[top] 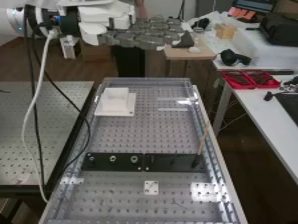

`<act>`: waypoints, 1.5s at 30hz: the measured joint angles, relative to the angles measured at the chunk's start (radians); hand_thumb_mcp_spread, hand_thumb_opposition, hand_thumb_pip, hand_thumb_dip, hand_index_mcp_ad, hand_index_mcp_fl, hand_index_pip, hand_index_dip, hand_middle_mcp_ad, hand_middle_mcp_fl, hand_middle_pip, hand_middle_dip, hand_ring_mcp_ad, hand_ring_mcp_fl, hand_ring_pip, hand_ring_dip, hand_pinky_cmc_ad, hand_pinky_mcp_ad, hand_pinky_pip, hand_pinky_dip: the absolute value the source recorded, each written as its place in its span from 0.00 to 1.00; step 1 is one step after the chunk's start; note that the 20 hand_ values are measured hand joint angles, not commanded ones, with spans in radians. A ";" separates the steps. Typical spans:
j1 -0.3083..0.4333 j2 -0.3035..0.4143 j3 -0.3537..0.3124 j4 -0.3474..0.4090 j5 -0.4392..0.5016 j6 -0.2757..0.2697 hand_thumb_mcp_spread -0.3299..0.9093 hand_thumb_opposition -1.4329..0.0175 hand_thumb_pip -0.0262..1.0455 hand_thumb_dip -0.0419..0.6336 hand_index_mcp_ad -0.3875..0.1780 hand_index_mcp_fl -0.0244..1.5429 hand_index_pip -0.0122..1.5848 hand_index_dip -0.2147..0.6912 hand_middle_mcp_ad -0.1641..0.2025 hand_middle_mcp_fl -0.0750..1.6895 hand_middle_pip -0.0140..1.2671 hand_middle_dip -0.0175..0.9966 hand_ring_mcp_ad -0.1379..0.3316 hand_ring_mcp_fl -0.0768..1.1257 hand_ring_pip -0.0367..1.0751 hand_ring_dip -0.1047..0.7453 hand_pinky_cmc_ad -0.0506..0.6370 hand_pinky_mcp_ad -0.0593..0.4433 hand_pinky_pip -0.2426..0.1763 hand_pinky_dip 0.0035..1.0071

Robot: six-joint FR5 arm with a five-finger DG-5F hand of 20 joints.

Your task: Grab the paper clip and place it in the clear container

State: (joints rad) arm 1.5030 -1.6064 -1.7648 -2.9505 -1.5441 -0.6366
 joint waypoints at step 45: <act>-0.210 -0.365 -0.024 0.274 -0.023 0.117 0.54 0.39 0.65 0.44 0.56 0.19 0.76 0.25 0.64 0.04 0.09 0.14 0.57 0.06 0.12 0.16 0.46 0.57 0.37 0.32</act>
State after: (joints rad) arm 1.2929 -1.9715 -1.7885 -2.6766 -1.5668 -0.5197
